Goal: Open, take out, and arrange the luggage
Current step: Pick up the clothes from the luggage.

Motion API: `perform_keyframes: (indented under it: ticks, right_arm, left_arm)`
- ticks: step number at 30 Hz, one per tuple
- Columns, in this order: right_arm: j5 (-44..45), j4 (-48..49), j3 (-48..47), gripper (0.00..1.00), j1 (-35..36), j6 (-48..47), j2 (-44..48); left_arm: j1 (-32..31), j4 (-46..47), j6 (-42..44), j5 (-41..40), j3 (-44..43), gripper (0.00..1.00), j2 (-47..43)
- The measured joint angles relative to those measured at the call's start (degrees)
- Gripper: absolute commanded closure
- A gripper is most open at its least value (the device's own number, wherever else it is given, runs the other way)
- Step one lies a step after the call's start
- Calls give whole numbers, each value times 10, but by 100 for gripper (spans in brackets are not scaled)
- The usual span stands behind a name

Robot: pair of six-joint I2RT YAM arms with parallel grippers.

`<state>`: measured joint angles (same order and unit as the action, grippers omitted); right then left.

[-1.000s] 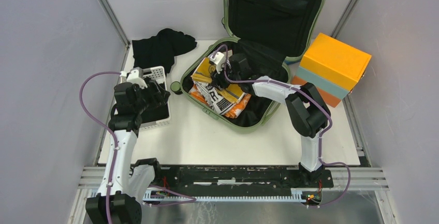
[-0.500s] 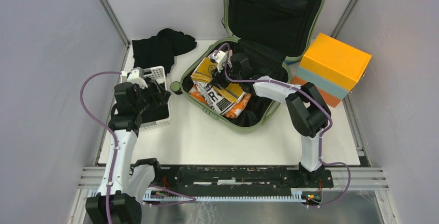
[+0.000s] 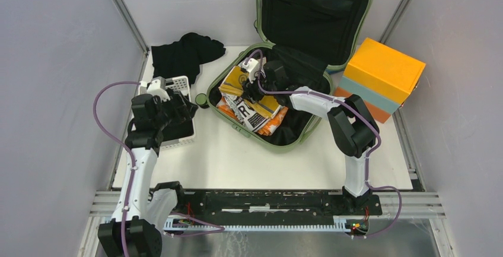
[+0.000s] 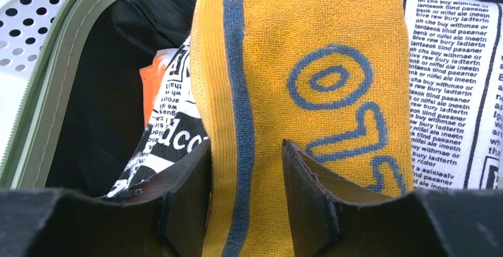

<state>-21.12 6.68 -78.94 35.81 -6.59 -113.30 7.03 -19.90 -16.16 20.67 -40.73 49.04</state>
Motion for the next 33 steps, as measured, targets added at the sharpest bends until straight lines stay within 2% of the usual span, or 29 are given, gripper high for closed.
perform_keyframes:
  ticks: [4,8,19,23,27,29,33]
  right_arm:
    - [4,-11,-7,49,1,-8,0]
    - [7,-19,-14,56,7,-15,-1]
    - [24,-47,-42,57,23,-34,-21]
    - [38,-51,-47,68,24,-40,-29]
    - [44,-54,-50,89,24,-44,-30]
    - [44,-54,-51,95,24,-43,-30]
    - [30,-33,-36,100,18,-35,-26]
  left_arm:
    - [0,8,-1,13,8,15,7]
    - [0,8,-3,25,8,18,21]
    - [0,13,-42,71,5,25,38]
    - [0,21,-76,98,-3,25,35]
    - [0,47,-125,123,-3,26,23]
    - [-3,65,-154,130,-2,28,16]
    - [-9,108,-208,136,3,31,8]
